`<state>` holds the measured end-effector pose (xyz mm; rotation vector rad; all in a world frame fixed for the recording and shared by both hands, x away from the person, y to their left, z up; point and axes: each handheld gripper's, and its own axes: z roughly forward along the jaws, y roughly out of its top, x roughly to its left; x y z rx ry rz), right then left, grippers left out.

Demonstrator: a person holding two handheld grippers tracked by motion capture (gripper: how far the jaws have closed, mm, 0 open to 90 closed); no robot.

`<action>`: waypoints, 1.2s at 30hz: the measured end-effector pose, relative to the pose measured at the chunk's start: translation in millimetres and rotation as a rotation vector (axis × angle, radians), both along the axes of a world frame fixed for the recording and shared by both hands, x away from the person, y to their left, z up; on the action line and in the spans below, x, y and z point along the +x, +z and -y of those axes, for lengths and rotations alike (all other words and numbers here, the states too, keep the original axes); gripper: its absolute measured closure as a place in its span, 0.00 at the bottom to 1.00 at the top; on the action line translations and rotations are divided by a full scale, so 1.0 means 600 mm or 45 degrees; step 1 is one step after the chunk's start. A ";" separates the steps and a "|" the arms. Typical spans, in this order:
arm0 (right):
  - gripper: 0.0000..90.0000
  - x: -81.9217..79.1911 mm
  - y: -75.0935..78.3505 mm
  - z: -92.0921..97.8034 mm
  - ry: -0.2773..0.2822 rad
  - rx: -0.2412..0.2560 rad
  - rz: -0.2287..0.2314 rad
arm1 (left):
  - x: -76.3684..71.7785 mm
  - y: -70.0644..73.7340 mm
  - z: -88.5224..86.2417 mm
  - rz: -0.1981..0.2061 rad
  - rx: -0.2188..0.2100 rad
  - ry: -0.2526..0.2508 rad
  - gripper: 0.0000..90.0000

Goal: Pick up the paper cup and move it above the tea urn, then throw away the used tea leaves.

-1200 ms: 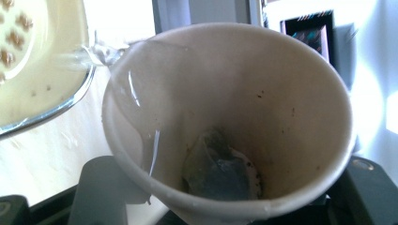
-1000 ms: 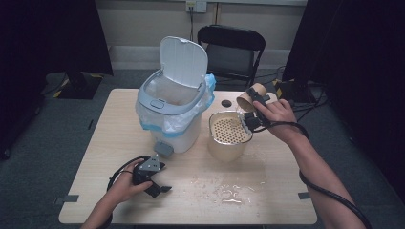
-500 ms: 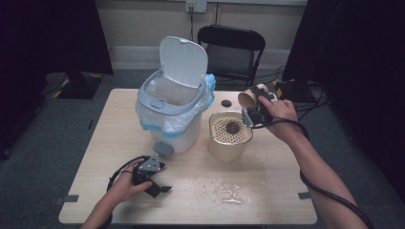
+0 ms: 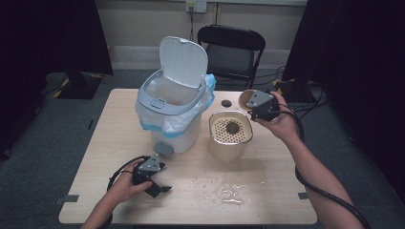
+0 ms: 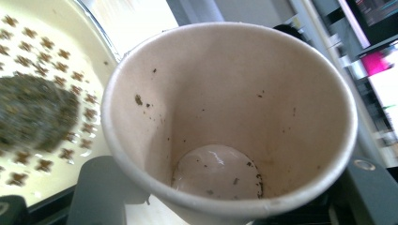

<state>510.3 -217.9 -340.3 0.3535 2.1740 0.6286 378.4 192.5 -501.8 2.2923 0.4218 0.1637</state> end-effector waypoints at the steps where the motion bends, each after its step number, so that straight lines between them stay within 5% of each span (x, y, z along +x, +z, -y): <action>1: 0.40 0.000 0.000 0.000 0.000 0.000 0.000 | 0.000 0.000 0.000 0.000 0.000 0.000 0.07; 6: 0.40 0.005 -0.002 0.008 -0.035 0.140 -0.097 | 0.000 0.000 0.000 0.001 0.000 0.000 0.07; 7: 0.40 0.007 -0.003 0.012 -0.054 0.207 -0.139 | 0.000 0.000 0.000 0.000 -0.001 0.001 0.07; 19: 0.40 0.008 0.003 0.021 -0.086 0.373 -0.232 | 0.000 0.000 0.000 -0.001 0.000 0.000 0.07; 36: 0.40 0.017 0.023 0.012 -0.048 0.494 -0.363 | 0.000 0.000 0.001 0.002 -0.002 -0.002 0.06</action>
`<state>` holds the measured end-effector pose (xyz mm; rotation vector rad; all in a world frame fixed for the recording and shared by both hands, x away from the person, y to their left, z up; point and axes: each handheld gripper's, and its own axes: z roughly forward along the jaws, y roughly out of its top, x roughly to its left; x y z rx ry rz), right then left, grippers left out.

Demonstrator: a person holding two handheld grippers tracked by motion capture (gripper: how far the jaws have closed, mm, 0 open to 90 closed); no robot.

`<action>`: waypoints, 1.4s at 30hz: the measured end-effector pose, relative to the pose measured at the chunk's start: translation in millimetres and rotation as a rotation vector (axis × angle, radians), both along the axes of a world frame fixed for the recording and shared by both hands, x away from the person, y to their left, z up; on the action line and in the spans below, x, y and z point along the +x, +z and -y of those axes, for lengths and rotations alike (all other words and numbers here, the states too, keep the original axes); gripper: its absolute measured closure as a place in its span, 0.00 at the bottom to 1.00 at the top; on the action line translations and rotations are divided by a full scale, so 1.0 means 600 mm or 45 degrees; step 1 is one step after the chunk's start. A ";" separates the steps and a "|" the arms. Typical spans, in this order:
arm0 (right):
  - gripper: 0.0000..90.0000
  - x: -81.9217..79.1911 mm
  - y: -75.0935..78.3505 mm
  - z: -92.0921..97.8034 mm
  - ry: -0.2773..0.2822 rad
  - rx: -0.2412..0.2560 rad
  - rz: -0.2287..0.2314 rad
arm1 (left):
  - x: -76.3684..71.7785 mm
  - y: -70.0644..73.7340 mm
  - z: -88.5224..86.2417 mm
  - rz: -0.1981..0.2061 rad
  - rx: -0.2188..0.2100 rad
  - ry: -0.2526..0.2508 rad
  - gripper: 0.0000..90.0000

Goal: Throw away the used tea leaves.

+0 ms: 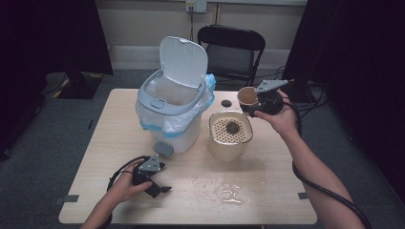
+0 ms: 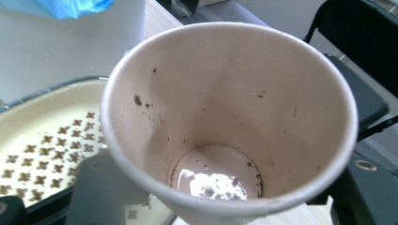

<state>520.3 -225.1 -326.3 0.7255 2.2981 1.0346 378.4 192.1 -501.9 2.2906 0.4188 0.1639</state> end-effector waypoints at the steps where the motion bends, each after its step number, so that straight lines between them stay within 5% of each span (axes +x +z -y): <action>1: 0.40 0.001 0.003 -0.001 0.009 0.030 -0.019 | 0.000 0.000 0.000 0.000 0.000 0.000 0.06; 15: 0.39 0.000 0.031 -0.015 0.042 0.092 -0.044 | 0.000 0.000 0.000 0.001 0.000 0.002 0.06; 42: 0.39 0.006 0.096 -0.050 0.131 0.098 -0.067 | 0.000 0.001 -0.001 -0.004 0.007 -0.005 0.06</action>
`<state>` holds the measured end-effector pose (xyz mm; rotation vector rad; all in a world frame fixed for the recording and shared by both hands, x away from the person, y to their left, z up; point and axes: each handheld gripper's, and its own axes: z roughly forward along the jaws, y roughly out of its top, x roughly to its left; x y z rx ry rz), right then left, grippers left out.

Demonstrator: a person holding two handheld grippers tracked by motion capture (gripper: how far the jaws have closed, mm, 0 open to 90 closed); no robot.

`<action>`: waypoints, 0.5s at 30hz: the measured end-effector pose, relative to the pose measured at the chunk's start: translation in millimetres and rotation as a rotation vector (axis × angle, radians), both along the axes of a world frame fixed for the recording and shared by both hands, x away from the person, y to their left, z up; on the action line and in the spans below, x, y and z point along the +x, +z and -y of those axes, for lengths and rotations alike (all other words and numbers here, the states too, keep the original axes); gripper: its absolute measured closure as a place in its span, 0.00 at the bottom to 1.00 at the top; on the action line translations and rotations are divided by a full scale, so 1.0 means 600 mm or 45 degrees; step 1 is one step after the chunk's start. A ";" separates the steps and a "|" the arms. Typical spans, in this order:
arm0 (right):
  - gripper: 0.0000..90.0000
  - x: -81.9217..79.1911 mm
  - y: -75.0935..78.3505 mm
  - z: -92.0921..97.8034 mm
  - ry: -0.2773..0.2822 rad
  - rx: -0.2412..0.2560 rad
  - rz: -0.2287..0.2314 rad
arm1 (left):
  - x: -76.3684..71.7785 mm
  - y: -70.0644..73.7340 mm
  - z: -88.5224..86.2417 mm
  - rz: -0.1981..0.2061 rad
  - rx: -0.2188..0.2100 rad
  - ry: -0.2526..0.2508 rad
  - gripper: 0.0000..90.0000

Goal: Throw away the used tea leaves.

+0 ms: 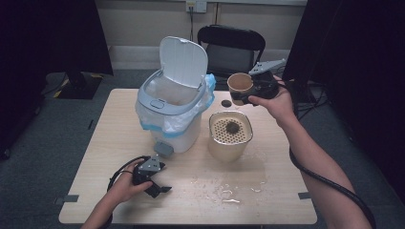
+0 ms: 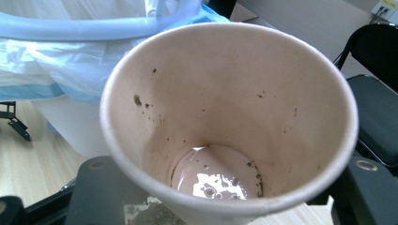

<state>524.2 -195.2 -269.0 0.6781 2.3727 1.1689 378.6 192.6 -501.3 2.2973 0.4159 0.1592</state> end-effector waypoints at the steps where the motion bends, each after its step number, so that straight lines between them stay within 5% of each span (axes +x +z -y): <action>1: 0.39 0.000 0.004 -0.003 0.008 0.003 -0.002 | 0.000 0.000 0.000 0.000 0.000 0.000 0.06; 15: 0.39 -0.002 0.034 -0.030 0.068 -0.006 -0.016 | 0.000 0.000 0.000 0.000 0.002 -0.003 0.06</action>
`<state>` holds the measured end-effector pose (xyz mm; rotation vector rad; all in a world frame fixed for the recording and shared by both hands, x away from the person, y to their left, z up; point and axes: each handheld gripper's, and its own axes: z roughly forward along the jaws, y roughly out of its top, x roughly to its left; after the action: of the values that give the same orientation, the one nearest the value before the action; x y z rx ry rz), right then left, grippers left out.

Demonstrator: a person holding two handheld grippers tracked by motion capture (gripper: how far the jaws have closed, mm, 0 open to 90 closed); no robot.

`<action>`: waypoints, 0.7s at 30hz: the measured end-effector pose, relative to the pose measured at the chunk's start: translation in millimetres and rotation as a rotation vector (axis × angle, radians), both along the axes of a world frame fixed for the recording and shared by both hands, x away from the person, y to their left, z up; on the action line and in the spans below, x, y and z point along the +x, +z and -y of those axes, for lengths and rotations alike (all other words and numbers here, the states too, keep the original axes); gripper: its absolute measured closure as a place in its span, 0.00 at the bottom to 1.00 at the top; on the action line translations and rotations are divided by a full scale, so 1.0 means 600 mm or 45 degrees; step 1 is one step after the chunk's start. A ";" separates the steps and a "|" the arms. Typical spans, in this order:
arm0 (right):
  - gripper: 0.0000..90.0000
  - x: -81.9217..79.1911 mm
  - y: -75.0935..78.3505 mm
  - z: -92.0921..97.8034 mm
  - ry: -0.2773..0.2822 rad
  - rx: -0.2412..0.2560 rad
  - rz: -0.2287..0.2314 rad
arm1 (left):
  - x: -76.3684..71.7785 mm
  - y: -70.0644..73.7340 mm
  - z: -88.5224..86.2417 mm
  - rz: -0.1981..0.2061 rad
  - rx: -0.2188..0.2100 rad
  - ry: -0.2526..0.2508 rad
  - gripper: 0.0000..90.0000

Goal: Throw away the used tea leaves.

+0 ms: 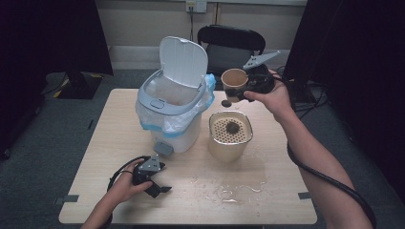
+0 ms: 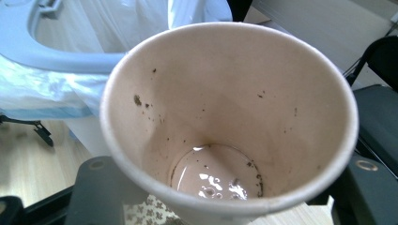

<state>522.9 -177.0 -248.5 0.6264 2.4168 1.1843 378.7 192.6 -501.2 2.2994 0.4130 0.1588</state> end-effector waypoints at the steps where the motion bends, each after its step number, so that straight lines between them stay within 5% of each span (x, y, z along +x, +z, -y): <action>1: 0.39 0.000 0.003 -0.003 0.006 -0.002 0.001 | 0.000 0.000 0.000 0.001 0.000 0.000 0.06; 21: 0.39 -0.001 0.037 -0.053 0.083 0.041 0.013 | 0.000 0.000 0.000 -0.002 0.003 -0.001 0.06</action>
<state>522.4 -145.2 -226.5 0.5539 2.4311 1.2521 378.5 192.6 -501.1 2.3025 0.4126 0.1570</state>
